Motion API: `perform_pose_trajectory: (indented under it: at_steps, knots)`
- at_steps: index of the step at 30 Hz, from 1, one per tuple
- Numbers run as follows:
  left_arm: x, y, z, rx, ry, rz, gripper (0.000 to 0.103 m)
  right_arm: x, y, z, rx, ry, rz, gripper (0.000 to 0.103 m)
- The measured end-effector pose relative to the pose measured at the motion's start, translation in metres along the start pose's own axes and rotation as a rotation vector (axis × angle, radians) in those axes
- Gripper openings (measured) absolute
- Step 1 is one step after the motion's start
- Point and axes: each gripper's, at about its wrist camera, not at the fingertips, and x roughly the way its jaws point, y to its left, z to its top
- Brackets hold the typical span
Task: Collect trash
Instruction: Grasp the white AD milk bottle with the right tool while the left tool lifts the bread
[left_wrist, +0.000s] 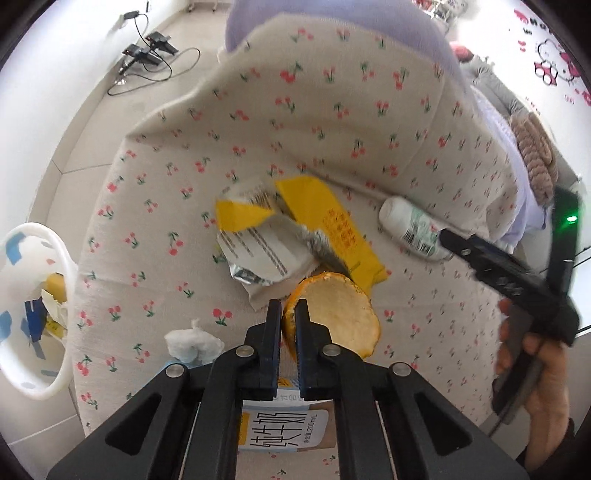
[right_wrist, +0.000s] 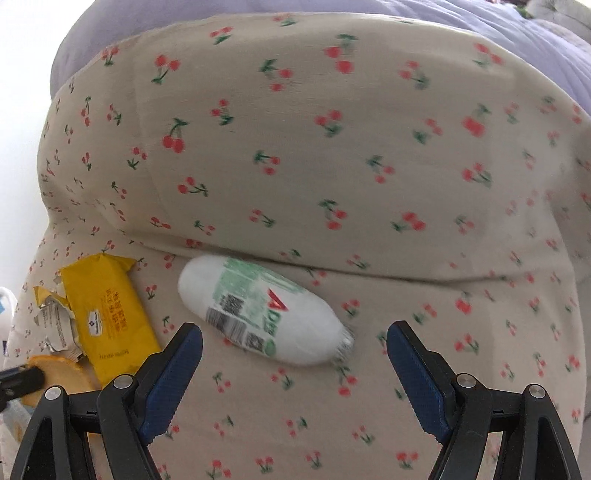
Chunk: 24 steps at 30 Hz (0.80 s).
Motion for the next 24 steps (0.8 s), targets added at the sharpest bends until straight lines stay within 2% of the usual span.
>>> perform_pose_trajectory:
  at_steps: [4, 13, 14, 16, 19, 21, 24]
  knots:
    - [-0.013, 0.007, 0.000, -0.009, -0.033, 0.005, 0.006, 0.018, 0.013, 0.009, -0.047, 0.021, -0.021, 0.086]
    - [-0.025, 0.026, -0.001, -0.032, -0.053, 0.028, 0.006, 0.044, 0.041, 0.003, -0.220, 0.073, -0.079, 0.085]
    - [-0.023, 0.027, -0.001, -0.032, -0.055, 0.030, 0.006, 0.045, 0.045, 0.001, -0.234, 0.076, -0.080, 0.083]
    - [-0.026, 0.031, -0.002, -0.034, -0.060, 0.039, 0.006, 0.046, 0.053, -0.001, -0.276, 0.093, -0.069, 0.069]
    - [-0.028, 0.037, -0.004, -0.045, -0.065, 0.046, 0.007, 0.045, 0.059, -0.005, -0.316, 0.108, -0.075, 0.056]
    - [-0.029, 0.041, -0.004, -0.053, -0.067, 0.047, 0.007, 0.043, 0.062, -0.008, -0.323, 0.128, -0.068, 0.050]
    - [-0.035, 0.047, -0.005, -0.062, -0.075, 0.048, 0.007, 0.032, 0.063, -0.013, -0.293, 0.147, -0.043, 0.047]
